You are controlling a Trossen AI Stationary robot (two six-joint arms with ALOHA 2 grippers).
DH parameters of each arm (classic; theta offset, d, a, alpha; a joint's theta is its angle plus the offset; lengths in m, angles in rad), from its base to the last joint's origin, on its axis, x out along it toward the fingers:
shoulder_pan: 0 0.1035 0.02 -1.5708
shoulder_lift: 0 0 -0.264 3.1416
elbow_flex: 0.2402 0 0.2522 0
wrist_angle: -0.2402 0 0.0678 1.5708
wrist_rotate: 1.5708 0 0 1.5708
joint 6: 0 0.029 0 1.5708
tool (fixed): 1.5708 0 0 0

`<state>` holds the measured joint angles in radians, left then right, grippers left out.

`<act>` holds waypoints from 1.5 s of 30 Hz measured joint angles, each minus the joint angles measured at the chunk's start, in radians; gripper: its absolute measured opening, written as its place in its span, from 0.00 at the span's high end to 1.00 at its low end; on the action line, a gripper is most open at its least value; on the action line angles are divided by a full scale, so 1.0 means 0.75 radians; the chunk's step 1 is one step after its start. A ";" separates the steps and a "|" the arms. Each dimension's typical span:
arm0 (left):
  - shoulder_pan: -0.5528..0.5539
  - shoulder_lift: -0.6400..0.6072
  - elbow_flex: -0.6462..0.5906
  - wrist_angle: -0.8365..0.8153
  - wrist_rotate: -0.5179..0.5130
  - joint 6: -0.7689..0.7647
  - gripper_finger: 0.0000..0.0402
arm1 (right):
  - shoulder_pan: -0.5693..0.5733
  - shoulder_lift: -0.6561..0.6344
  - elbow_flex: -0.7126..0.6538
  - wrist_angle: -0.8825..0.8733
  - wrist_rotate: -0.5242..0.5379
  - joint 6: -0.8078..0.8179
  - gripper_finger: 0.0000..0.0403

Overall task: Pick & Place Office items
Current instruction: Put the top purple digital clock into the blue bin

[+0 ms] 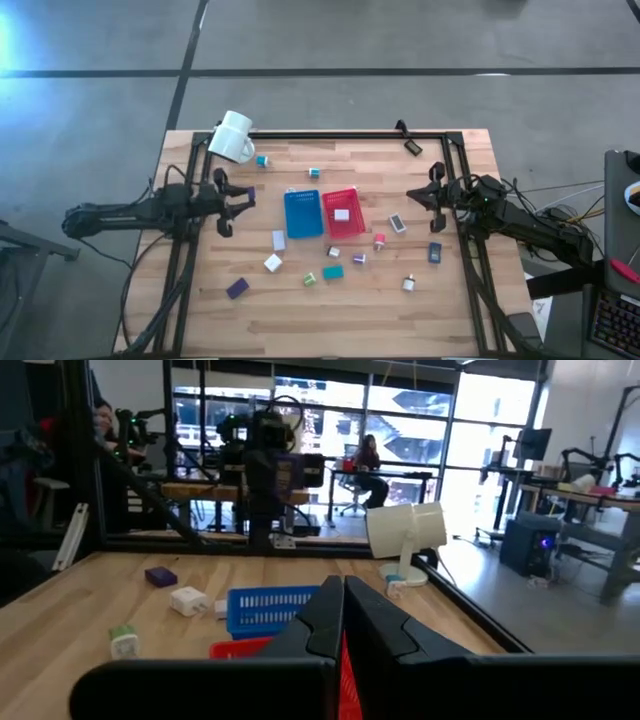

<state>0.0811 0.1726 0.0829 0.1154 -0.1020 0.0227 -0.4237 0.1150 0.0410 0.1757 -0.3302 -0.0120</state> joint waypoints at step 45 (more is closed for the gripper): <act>0.019 1.449 1.187 -0.698 -0.102 -0.050 0.63 | 0.000 0.000 -0.004 0.002 0.061 0.007 0.98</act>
<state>0.0957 1.2591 0.9733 -0.4082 -0.1788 -0.0148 -0.4240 0.1150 0.0383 0.1768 -0.2844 -0.0071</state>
